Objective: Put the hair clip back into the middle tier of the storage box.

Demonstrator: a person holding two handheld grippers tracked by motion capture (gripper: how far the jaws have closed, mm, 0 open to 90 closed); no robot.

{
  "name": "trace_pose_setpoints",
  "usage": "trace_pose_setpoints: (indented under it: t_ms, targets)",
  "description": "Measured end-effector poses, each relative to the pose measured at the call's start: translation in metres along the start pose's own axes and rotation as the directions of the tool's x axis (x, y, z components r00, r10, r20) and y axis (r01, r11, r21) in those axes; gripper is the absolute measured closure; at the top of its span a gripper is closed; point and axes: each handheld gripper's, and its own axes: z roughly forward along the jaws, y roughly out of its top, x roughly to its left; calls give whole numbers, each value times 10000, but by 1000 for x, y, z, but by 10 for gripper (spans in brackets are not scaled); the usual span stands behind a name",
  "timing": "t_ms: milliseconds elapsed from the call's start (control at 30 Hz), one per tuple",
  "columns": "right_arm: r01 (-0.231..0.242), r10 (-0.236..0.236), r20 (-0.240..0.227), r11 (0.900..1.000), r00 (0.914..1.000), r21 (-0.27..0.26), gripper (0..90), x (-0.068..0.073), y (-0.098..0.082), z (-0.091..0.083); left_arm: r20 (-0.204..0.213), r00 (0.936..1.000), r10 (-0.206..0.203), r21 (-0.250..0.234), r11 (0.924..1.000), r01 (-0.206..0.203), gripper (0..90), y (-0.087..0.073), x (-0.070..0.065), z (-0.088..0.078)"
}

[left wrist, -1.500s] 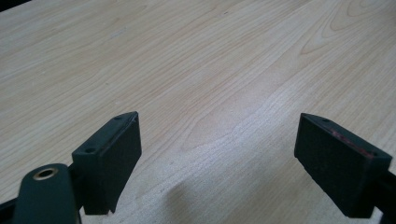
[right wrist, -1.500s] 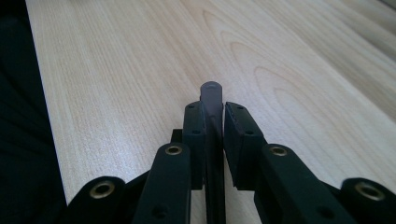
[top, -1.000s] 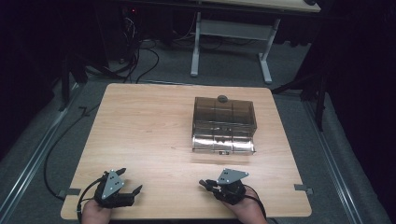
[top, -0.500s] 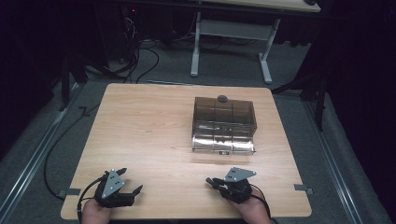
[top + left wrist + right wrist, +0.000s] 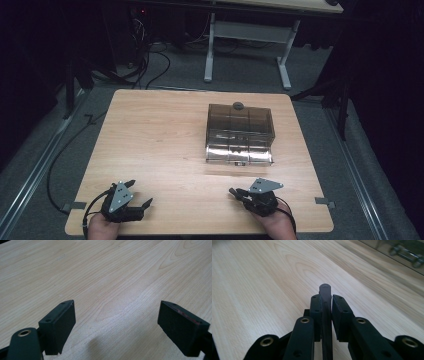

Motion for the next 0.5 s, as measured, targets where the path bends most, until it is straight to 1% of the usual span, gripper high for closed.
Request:
trace_pose_setpoints:
  t_ms: [33, 100, 167, 267, 367, 500]
  targets:
    - [-37, 37, 175, 10000, 9998, 15, 793, -4, -2, -4, 5, 10000, 25, -13, 10000, -25, 151, 0, 0, 0]
    - [-64, 64, 247, 10000, 9997, -10, 793, -5, -3, -6, -13, 10000, 57, -44, 10000, -57, 151, 0, -1, 0]
    - [-207, 210, 372, 9997, 9991, -93, 793, -10, -5, -10, -66, 10000, 49, -77, 10000, -50, 151, 0, -1, -1]
    - [-413, 420, 404, 9990, 9983, -182, 793, -16, -6, -12, -70, 10000, 35, -87, 10000, -35, 151, -1, -1, -1]
    - [-439, 444, 418, 9989, 9981, -138, 793, -17, -7, -11, -26, 10000, 3, 13, 10000, -3, 151, 0, -1, 0]
    - [-430, 432, 450, 9991, 9981, -63, 792, -18, -8, -10, 37, 10000, -3, 26, 10000, 2, 151, 0, 0, 0]
